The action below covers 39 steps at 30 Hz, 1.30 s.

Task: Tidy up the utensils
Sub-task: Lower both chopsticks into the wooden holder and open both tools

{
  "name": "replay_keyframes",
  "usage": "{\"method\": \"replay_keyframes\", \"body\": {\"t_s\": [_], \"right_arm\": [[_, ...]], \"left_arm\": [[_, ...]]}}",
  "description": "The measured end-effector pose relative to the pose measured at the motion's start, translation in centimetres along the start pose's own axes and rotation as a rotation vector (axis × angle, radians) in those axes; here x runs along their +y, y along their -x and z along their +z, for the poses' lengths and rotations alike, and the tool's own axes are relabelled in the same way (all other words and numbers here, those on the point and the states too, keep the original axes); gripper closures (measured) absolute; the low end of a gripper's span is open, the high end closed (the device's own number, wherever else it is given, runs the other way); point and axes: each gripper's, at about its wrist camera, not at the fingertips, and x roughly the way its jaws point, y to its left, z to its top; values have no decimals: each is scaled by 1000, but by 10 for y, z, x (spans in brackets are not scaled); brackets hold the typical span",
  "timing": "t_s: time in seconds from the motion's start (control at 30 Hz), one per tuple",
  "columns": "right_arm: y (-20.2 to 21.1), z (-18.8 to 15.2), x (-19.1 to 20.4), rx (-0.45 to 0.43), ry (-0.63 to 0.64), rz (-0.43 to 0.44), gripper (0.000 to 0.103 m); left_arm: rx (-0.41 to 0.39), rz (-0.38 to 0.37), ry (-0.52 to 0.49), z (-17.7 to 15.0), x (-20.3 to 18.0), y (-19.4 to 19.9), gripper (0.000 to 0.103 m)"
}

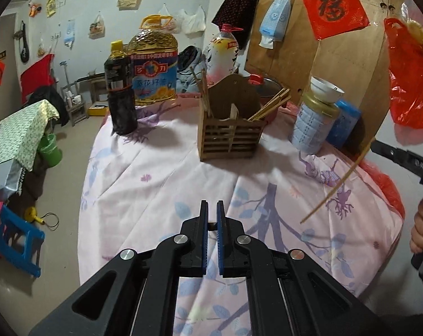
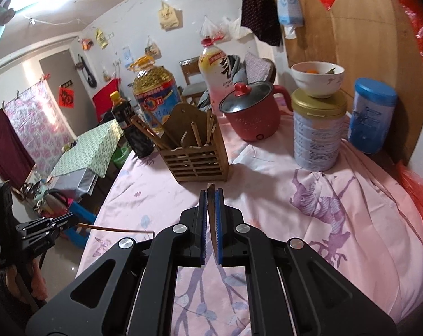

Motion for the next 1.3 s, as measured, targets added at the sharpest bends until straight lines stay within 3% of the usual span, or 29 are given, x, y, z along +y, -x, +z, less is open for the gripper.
{"method": "replay_keyframes", "body": {"t_s": [0.2,0.37,0.7,0.93,1.13,1.3], "right_arm": [[7,-15,16,-18,-11,-60,97],[3,-16,20,-13,13,-51,97],[-7,62,21,-107,72,88,97],[-19,136,33,-188,102,184,97],[-41,186,49,-274,141,187,97],[-77,198,52,-274,166,168,97]], "left_arm": [[19,-65,-59,15,0,0,97],[19,-95,-66,28,-2,-4,97],[-65,-75,-52,100,-21,5,97],[-145,-43,-136,177,-50,8,97],[-175,-9,-177,225,-65,-19,97],[-144,-3,-138,241,-55,-59,97]]}}
